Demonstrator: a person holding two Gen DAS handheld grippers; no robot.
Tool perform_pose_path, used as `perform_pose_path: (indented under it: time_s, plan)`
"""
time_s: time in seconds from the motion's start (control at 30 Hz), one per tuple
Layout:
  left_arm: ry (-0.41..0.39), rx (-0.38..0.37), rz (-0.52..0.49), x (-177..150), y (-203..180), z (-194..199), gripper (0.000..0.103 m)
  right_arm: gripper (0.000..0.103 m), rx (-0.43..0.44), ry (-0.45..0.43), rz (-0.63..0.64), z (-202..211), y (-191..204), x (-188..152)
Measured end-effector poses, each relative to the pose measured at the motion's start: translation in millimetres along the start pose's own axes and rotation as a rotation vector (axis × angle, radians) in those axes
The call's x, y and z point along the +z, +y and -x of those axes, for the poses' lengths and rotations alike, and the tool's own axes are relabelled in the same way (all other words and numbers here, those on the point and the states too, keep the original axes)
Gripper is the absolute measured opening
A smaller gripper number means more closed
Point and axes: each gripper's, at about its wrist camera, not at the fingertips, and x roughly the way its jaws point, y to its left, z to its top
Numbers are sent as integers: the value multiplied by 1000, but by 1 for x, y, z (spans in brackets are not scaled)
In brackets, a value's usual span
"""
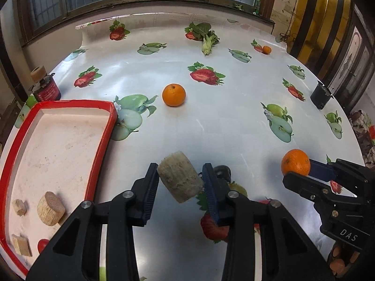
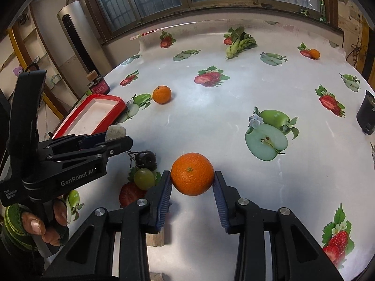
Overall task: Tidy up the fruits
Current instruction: 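Grasp an orange with the right tool while the left tool grasps a beige cylinder, then carry the orange in the right tool and cylinder in the left tool over the tray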
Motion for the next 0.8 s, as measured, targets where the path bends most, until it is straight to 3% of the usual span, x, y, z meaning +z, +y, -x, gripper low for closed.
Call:
perform_pose_path:
  time_s: [0.8]
  plan:
    - [-100, -15, 18, -18, 25, 64, 36, 37, 23, -50, 74, 28, 56, 7]
